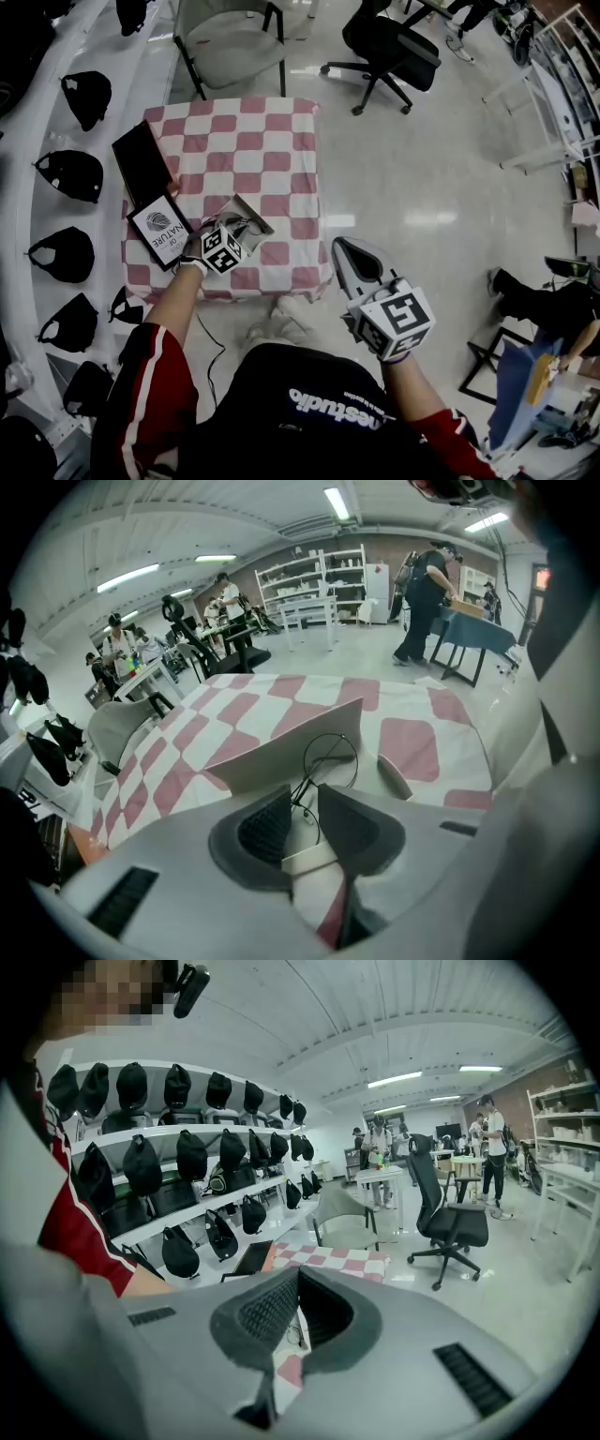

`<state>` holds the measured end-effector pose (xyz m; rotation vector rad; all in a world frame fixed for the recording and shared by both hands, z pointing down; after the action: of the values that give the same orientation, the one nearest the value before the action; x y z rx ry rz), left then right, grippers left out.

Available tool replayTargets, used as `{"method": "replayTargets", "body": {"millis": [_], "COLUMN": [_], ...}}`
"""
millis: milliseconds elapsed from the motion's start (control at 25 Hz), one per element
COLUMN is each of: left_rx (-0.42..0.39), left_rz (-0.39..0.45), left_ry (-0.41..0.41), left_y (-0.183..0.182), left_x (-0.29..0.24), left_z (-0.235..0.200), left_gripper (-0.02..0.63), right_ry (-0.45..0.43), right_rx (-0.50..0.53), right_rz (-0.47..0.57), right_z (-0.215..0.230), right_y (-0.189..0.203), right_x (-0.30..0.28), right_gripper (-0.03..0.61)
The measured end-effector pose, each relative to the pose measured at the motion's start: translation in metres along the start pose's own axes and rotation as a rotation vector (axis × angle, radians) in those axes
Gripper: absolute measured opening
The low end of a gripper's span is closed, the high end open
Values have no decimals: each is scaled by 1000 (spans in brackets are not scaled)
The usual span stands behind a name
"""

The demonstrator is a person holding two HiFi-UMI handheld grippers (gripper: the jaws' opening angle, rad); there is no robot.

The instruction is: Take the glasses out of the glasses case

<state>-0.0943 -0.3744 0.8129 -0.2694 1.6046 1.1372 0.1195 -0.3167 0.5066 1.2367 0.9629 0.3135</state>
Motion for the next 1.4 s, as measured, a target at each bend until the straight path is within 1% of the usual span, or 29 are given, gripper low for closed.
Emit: {"method": "replayTargets", "body": {"millis": [440, 600, 760, 920, 1040, 1160, 1200, 1400], "left_rx": [-58, -128, -212, -294, -334, -336, -333, -330], "left_rz": [-79, -119, -142, -146, -142, -122, -112, -99], "left_ry": [2, -16, -32, -33, -37, -42, -45, -58], "left_y": [1, 1, -2, -3, -7, -10, -11, -12], "left_x": [-13, -17, -18, -17, -14, -11, -10, -8], "left_z": [-1, 1, 2, 4, 5, 4, 4, 3], "left_gripper": [86, 72, 69, 54, 46, 36, 5, 5], "right_ry": [-19, -21, -19, -13, -11, -12, -13, -12], "right_rx": [-23, -39, -40, -44, -48, -47, -48, -45], "right_rz": [-23, -29, -29, -32, -34, -31, -29, -22], "right_z": [2, 2, 3, 5, 4, 3, 2, 1], "right_y": [9, 12, 12, 14, 13, 12, 12, 12], "right_x": [-5, -6, -7, -6, -5, -4, -4, -1], "right_gripper": [3, 3, 3, 3, 3, 3, 3, 3]}}
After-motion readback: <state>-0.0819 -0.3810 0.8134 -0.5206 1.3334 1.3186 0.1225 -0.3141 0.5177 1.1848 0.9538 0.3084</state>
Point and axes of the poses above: the fingertips, and each gripper's own axes: x backward along the fingers, z to its right, y out of its underside, the point moved 5 cm from there along x, backward along the fingers, and after that the axes turned 13 degrees about x, right-handed, at the moved point
